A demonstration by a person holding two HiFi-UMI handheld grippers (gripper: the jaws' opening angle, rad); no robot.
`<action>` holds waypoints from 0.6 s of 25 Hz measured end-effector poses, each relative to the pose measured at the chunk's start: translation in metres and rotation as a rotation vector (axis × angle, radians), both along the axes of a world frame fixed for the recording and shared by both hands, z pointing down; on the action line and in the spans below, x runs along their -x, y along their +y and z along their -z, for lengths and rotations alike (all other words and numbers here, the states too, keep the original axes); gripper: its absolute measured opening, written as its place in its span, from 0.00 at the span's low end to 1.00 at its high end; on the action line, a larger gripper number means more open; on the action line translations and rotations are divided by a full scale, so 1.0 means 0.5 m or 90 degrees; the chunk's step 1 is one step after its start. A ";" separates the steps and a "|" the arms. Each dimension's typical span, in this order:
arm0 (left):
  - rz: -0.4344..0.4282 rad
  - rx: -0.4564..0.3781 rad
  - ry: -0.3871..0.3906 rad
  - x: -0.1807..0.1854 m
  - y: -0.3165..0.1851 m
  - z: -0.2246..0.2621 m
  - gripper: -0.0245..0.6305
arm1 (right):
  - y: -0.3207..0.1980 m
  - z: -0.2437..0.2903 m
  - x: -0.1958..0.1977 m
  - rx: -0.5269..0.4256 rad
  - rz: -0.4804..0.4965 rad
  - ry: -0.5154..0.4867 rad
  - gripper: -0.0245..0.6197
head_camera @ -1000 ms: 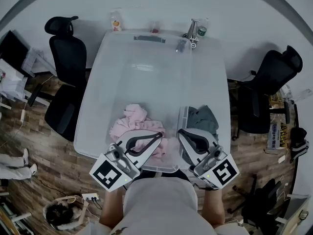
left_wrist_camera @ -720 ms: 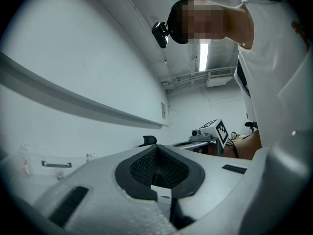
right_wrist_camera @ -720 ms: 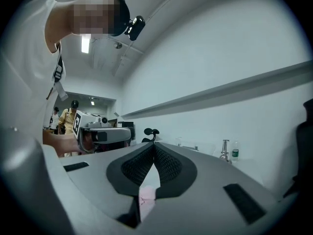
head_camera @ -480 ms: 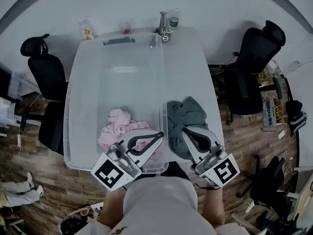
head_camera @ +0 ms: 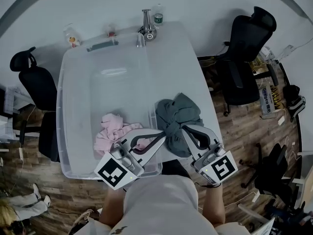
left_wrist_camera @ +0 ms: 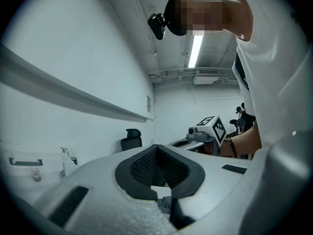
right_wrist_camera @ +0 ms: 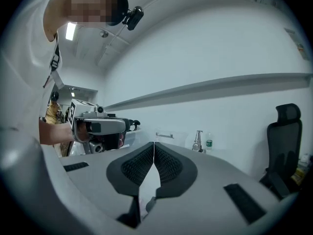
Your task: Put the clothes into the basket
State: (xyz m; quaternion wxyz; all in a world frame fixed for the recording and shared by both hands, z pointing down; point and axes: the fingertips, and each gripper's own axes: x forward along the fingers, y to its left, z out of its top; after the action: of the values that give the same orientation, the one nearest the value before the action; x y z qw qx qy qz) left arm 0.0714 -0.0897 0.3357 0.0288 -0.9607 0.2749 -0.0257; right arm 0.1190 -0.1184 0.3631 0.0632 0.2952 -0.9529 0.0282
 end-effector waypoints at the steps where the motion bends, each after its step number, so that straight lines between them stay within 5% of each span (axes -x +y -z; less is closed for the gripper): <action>1: -0.005 -0.001 -0.003 -0.006 -0.004 -0.003 0.04 | -0.003 -0.008 -0.003 0.003 -0.004 0.006 0.05; 15: -0.040 0.021 -0.055 -0.063 -0.051 -0.049 0.04 | -0.047 -0.116 -0.034 0.069 -0.034 0.093 0.06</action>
State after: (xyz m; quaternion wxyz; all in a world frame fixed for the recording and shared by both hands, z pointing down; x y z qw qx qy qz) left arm 0.1028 -0.1152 0.3600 0.0260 -0.9672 0.2425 -0.0707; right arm 0.1359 -0.1421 0.4213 0.1475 0.3179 -0.9347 0.0598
